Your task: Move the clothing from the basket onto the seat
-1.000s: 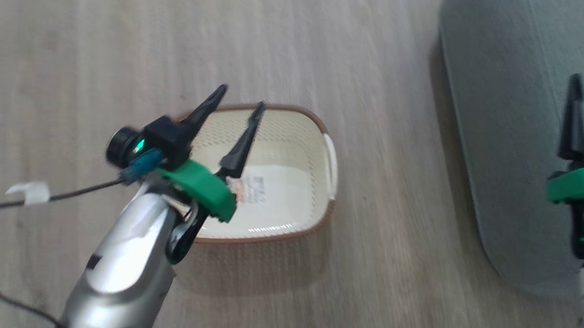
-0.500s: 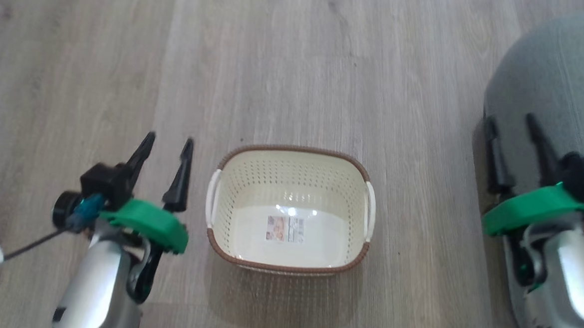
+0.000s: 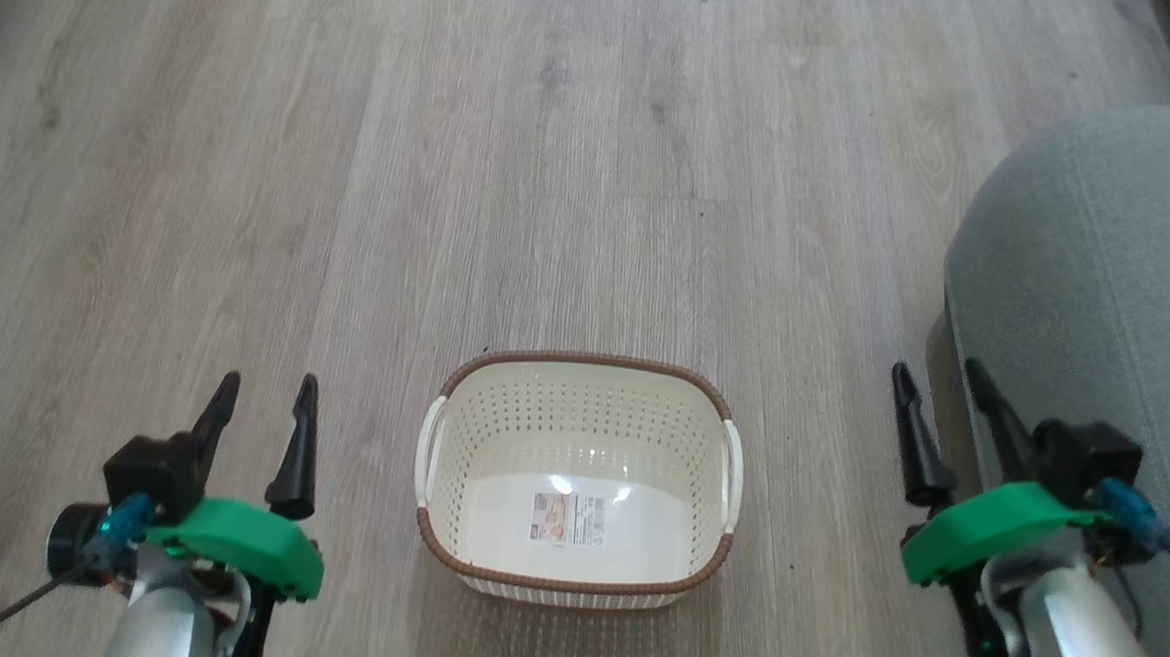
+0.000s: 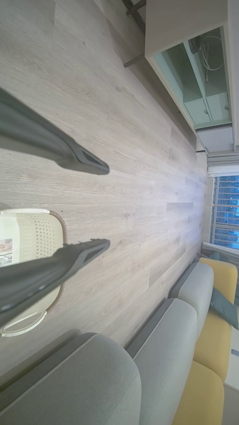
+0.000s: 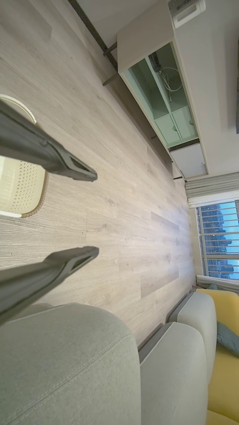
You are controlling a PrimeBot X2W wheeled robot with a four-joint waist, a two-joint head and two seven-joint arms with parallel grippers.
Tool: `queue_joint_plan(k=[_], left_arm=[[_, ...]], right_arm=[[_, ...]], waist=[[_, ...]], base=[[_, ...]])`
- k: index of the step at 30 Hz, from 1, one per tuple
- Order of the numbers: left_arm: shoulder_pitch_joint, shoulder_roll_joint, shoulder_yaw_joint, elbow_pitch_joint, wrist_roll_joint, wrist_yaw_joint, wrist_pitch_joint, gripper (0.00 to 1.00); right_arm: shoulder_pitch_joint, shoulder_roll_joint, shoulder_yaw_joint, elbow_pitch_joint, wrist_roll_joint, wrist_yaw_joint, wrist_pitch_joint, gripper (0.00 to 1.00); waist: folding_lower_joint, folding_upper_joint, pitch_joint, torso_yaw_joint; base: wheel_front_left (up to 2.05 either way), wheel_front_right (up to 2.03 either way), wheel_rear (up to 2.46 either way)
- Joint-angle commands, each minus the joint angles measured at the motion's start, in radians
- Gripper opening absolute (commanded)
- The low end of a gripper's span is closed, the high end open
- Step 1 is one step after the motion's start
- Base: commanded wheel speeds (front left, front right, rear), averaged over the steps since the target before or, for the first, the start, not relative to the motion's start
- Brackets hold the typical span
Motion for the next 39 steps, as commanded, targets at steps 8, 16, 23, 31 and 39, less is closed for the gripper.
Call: queue_joint_plan(k=[8, 16, 23, 31, 39], left_arm=[[0.006, 0.001, 0.060, -0.045, 0.011, 0.000, -0.005, 1.00], [0.020, 0.000, 0.061, -0.044, -0.003, -0.002, -0.005, 1.00], [0.058, -0.009, 0.030, 0.025, -0.027, -0.001, 0.003, 0.00], [0.050, -0.009, 0.040, 0.024, -0.118, -0.001, 0.032, 0.00], [0.052, -0.008, 0.039, 0.011, -0.211, -0.002, 0.051, 0.00]], right_arm=[[0.024, 0.029, 0.024, -0.035, -0.014, 0.000, -0.009, 1.00], [0.024, 0.031, 0.025, -0.031, -0.017, 0.000, -0.009, 1.00], [0.055, 0.027, 0.008, 0.030, -0.007, 0.000, 0.002, 0.00], [0.056, 0.031, -0.007, 0.019, 0.078, 0.000, 0.028, 0.00], [0.060, 0.036, -0.019, 0.005, 0.162, 0.000, 0.050, 0.00]], waist=[[0.0001, -0.0001, -0.021, -0.004], [0.0001, -0.0001, -0.024, -0.007], [0.0001, -0.0001, -0.026, -0.009], [0.0001, -0.0001, -0.026, -0.012], [0.0001, -0.0001, -0.027, -0.015]], base=[[0.00, 0.00, 0.00], [0.00, 0.00, 0.00], [0.00, 0.00, 0.00], [0.00, 0.00, 0.00], [0.00, 0.00, 0.00]])
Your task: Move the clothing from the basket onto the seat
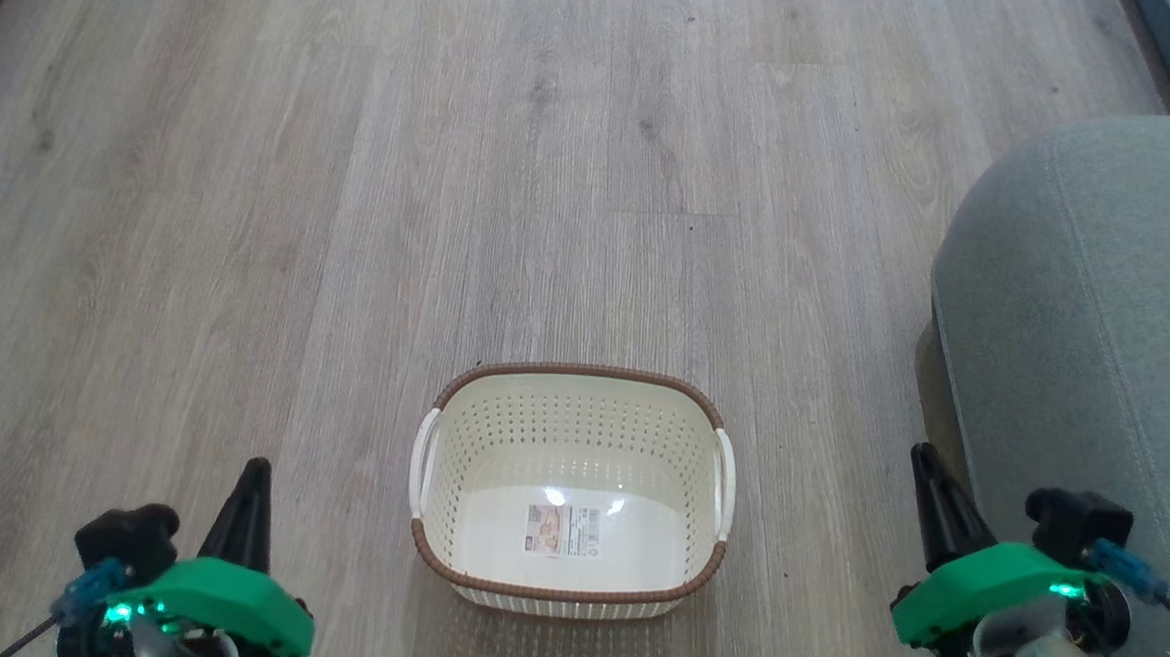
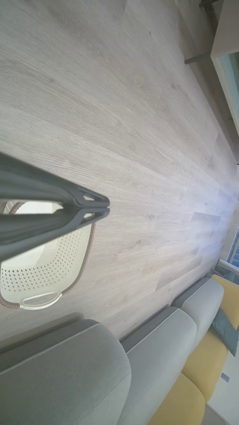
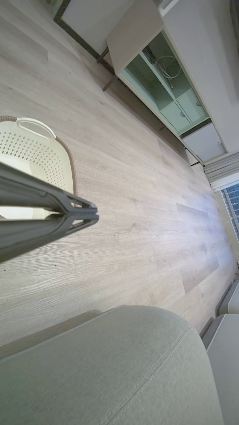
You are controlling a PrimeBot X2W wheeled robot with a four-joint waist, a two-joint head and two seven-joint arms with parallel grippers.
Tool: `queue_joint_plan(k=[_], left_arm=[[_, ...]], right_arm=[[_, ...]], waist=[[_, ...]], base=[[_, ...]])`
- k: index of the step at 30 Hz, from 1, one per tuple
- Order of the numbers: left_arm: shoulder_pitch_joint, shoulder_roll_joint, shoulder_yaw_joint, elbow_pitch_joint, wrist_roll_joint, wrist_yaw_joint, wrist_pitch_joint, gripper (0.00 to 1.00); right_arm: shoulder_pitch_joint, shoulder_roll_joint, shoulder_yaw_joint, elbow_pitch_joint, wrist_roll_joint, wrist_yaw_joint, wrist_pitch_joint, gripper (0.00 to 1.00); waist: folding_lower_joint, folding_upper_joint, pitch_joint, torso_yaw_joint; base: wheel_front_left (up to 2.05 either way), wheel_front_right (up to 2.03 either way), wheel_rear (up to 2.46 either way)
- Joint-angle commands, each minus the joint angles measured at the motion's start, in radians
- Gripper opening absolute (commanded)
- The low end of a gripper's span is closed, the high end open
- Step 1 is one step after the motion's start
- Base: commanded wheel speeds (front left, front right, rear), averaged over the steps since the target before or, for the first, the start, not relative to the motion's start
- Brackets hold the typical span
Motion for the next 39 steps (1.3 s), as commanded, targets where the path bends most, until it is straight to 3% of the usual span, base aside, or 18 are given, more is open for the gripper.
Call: queue_joint_plan(k=[1, 39], left_arm=[[-0.042, 0.005, 0.008, -0.040, -0.038, -0.001, 0.008, 0.00], [-0.051, 0.008, 0.024, -0.078, -0.463, -0.005, 0.116, 0.00]], right_arm=[[-0.039, -0.001, -0.011, -0.040, 0.037, 0.000, 0.009, 0.00], [-0.028, 0.019, -0.071, -0.100, 0.427, 0.000, 0.116, 0.00]], waist=[[0.0000, 0.0000, 0.000, -0.001], [0.0000, 0.0000, -0.003, -0.014]], base=[[0.00, 0.00, 0.00], [0.00, 0.00, 0.00]])
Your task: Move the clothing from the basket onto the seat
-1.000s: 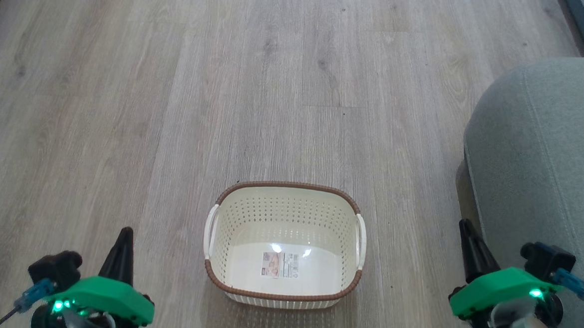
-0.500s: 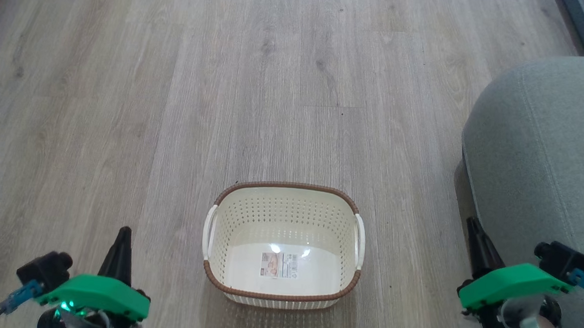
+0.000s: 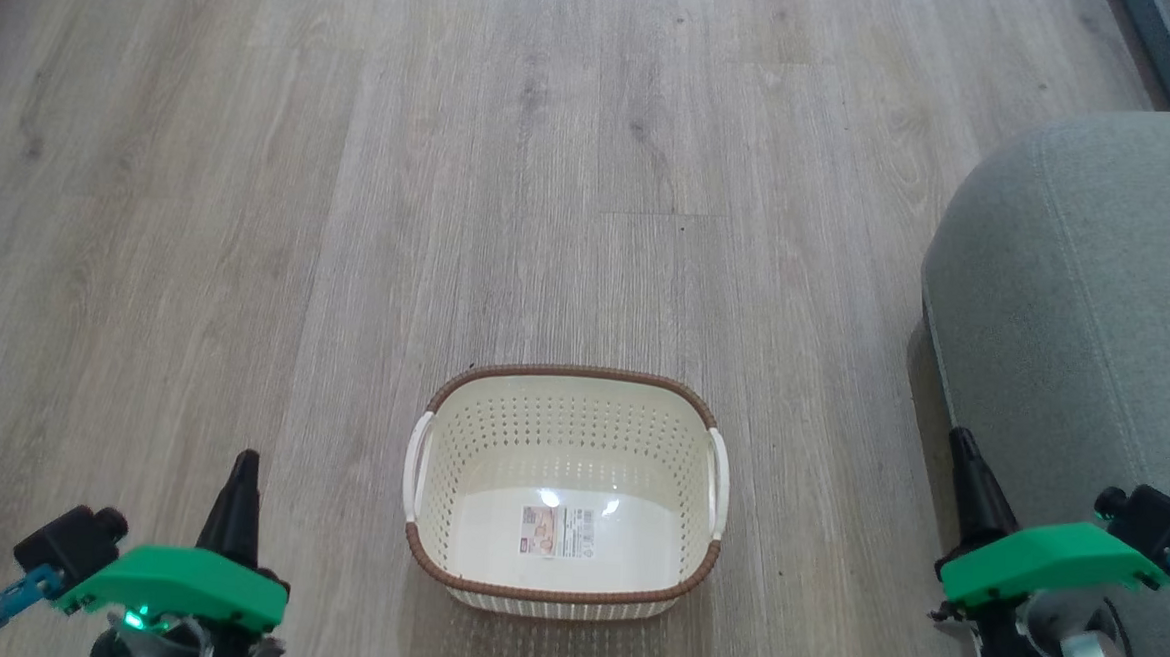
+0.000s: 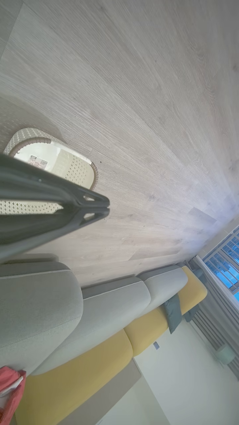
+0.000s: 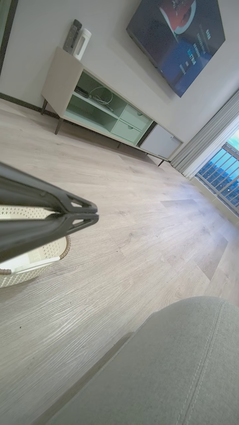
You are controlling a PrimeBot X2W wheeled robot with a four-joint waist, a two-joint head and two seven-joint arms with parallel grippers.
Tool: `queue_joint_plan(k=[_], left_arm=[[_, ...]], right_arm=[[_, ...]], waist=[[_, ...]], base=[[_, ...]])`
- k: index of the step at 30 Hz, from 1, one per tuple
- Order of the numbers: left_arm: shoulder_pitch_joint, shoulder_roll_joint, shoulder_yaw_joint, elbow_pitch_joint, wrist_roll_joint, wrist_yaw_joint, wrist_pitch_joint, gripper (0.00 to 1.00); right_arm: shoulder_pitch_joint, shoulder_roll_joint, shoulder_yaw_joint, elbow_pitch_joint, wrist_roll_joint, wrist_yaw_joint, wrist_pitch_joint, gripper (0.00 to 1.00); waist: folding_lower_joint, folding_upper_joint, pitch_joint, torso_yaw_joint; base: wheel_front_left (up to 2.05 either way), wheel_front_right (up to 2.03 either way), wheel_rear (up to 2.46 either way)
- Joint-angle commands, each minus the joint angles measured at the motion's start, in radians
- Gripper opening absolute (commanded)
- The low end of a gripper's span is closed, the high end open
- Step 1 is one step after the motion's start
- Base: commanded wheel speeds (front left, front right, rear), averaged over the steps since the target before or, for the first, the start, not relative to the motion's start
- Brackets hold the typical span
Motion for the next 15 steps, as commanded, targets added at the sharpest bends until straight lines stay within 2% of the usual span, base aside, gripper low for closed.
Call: queue_joint_plan(k=[1, 15], left_arm=[[-0.051, 0.008, 0.019, -0.039, -0.029, -0.004, 0.007, 0.00], [-0.054, 0.009, 0.025, -0.051, -0.178, -0.006, 0.046, 0.00]], right_arm=[[-0.028, 0.003, -0.002, -0.042, 0.029, 0.000, 0.007, 0.00], [-0.025, 0.010, -0.023, -0.063, 0.166, 0.000, 0.045, 0.00]], waist=[[0.0000, 0.0000, 0.000, 0.000], [0.0000, 0.0000, -0.001, -0.005]], base=[[0.00, 0.00, 0.00], [0.00, 0.00, 0.00]])
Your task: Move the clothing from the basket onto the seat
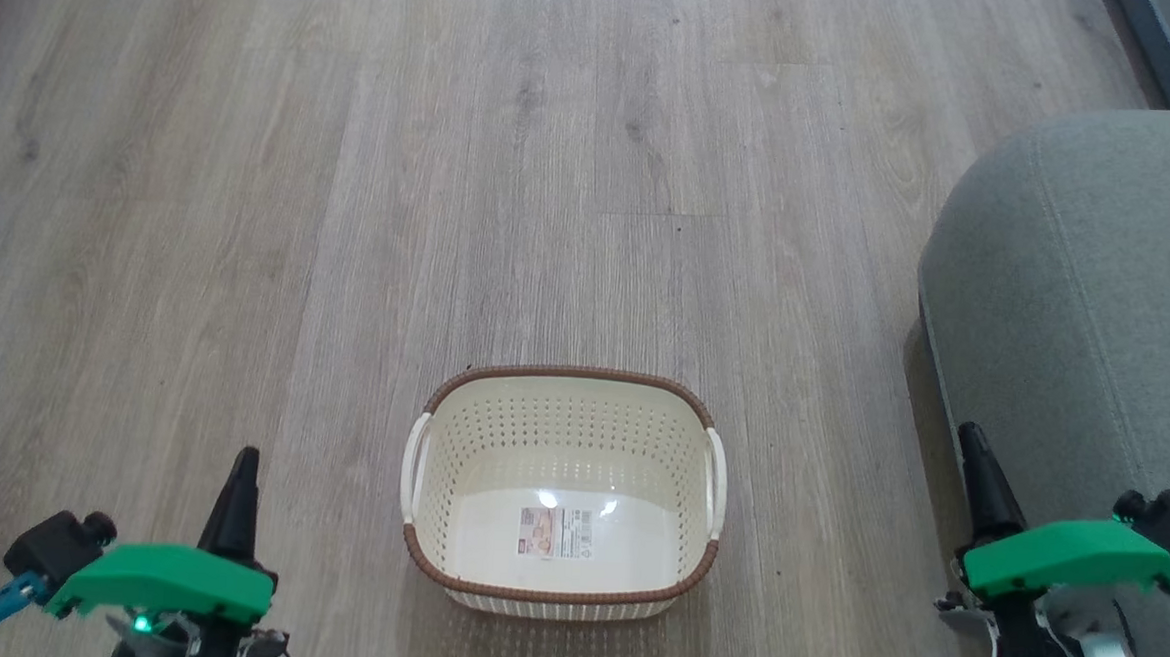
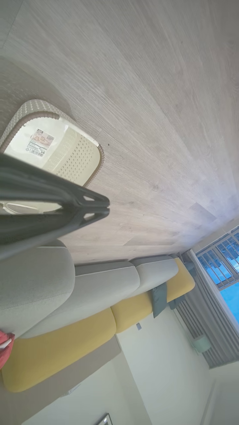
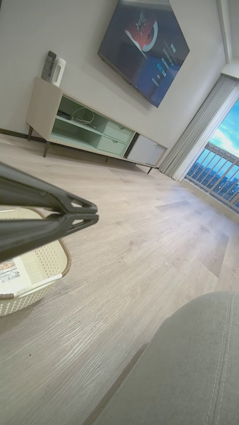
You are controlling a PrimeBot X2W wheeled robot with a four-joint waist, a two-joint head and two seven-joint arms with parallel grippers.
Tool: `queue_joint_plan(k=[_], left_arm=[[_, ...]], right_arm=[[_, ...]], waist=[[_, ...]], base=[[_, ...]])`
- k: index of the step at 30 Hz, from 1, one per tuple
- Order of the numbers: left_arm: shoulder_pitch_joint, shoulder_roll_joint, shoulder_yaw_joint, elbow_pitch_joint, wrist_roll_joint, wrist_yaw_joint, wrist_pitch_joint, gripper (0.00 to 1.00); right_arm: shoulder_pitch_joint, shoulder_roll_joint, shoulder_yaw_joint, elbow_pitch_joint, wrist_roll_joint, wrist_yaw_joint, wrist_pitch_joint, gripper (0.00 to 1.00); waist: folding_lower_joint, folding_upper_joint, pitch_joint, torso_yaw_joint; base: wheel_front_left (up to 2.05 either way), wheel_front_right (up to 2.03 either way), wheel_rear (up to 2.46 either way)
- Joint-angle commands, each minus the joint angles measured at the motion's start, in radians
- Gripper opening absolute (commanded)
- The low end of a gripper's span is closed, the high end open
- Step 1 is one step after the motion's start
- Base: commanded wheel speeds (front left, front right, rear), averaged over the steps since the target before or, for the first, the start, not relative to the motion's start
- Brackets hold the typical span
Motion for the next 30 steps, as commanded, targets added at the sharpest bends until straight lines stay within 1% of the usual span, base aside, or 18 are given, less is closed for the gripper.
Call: queue_joint_plan(k=[1, 16, 19, 30], left_arm=[[-0.054, 0.009, 0.023, -0.039, -0.030, -0.006, 0.010, 0.00], [-0.058, 0.010, 0.030, -0.054, -0.202, -0.007, 0.054, 0.00], [-0.060, 0.011, 0.032, -0.059, -0.260, -0.007, 0.069, 0.00], [-0.063, 0.011, 0.037, -0.069, -0.386, -0.008, 0.101, 0.00]], right_arm=[[-0.025, 0.003, 0.003, -0.041, 0.029, 0.000, 0.007, 0.00], [-0.021, 0.011, -0.022, -0.066, 0.187, 0.000, 0.051, 0.00], [-0.019, 0.014, -0.030, -0.074, 0.240, 0.000, 0.065, 0.00], [-0.016, 0.020, -0.048, -0.092, 0.355, 0.000, 0.097, 0.00]], waist=[[0.0000, 0.0000, 0.000, 0.000], [0.0000, 0.0000, -0.001, -0.006], [0.0000, 0.0000, -0.001, -0.007], [0.0000, 0.0000, -0.002, -0.011]], base=[[0.00, 0.00, 0.00], [0.00, 0.00, 0.00], [0.00, 0.00, 0.00], [0.00, 0.00, 0.00]])
